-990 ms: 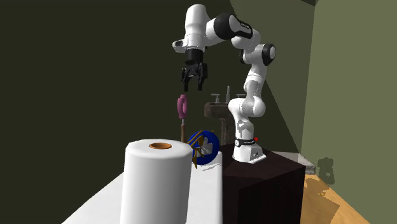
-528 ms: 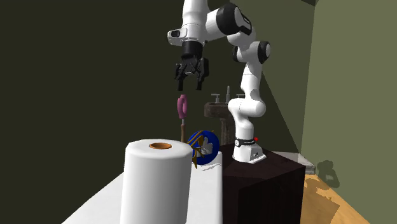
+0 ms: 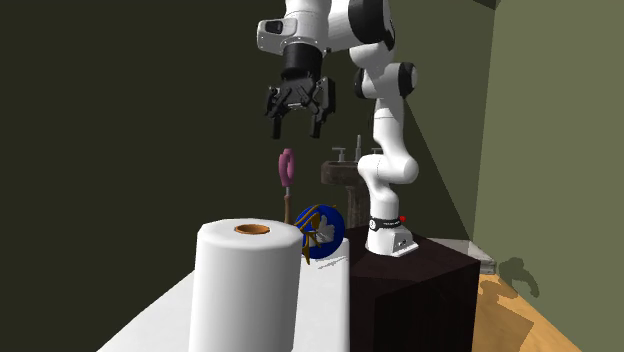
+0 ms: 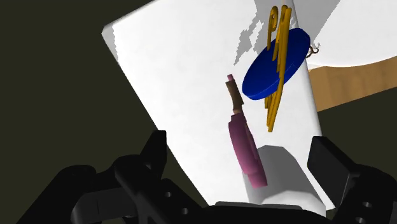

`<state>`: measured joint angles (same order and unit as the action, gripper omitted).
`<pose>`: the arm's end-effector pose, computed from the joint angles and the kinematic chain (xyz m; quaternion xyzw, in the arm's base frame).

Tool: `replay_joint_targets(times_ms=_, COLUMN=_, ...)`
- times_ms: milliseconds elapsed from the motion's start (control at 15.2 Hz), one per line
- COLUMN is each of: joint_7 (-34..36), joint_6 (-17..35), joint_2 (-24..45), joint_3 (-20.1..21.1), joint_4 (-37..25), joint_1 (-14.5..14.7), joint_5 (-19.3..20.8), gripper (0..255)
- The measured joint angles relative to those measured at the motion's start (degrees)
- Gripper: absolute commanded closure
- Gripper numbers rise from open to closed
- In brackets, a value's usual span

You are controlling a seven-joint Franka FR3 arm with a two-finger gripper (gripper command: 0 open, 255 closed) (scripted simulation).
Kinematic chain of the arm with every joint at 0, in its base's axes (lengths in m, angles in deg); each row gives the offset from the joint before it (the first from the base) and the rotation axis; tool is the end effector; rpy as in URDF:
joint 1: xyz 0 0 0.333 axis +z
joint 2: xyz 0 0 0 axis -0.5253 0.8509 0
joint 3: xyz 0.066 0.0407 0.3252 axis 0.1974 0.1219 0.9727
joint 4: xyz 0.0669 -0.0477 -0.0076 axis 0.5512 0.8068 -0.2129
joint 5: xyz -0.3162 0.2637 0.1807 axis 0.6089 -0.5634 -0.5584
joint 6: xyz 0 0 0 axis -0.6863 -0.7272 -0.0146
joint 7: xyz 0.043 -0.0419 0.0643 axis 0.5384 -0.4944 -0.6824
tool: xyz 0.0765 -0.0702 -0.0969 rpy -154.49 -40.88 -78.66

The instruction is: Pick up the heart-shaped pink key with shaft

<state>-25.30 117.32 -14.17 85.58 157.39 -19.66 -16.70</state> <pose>0.5493 0.3331 0.5828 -0.9586 -0.2644 -0.1003 0.0329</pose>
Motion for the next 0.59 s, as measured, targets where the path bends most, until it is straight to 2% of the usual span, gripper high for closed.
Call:
replay_joint_targets(times_ms=528, joint_7=0.01, joint_6=5.38, joint_2=0.73, joint_3=0.38, joint_4=4.47, joint_1=0.37, joint_5=0.38, gripper=0)
replay_joint_targets(times_ms=594, joint_7=0.03, joint_6=5.61, joint_2=0.82, joint_3=0.39, joint_4=4.61, joint_1=0.38, joint_5=0.41, gripper=255)
